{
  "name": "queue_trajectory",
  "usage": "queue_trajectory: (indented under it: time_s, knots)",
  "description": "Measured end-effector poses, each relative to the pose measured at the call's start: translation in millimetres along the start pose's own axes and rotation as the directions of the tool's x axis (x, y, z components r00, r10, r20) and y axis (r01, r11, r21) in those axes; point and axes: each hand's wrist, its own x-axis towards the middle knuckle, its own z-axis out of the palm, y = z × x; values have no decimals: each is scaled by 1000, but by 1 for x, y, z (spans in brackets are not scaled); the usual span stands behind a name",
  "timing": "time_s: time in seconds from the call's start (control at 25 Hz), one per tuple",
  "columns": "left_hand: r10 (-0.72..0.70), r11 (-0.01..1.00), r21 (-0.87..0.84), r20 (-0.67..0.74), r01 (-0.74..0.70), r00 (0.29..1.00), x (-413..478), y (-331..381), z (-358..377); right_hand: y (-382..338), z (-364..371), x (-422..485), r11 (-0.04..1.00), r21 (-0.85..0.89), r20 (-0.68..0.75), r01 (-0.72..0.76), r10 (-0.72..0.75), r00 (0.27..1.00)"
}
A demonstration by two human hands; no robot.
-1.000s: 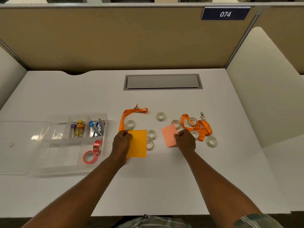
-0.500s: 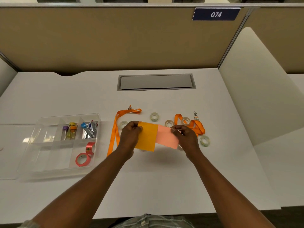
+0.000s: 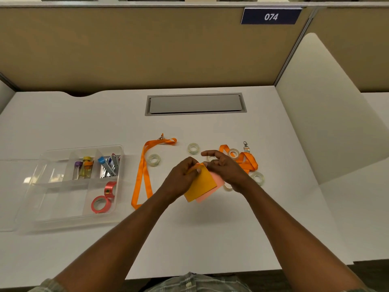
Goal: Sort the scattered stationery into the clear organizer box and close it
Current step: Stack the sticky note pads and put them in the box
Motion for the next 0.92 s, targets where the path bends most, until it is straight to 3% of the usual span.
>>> queue_trajectory:
  time_s: [0.2,0.4,0.44,0.52,0.6,0.76,0.92]
  knots:
    - [-113,984,-150,-117,95,987,-5,-21,16,14,30,-4,990,127,-215,-68,95,972]
    - [-257,916,-369,-247,155,934,-7,-40,29,44,53,-21,893,407,-222,-193,301,927]
    - [-295,899,-402,-259,175,920,-8,-44,34,52,61,-25,921,330,-233,-207,291,928]
    - [-320,897,-397,-284,193,904,-12,-53,45,67,75,-32,984,18,-311,-177,174,934]
    - [-274,928,-332,-305,168,912,-16,-61,54,78,85,-34,982,-156,-406,-109,37,913]
    - [-133,986,-144,-331,89,934,-21,-77,66,97,93,-39,966,-257,-450,-2,-117,885]
    - [-149,989,-34,-293,145,944,-24,-94,77,114,90,-39,958,-282,-434,-46,-85,897]
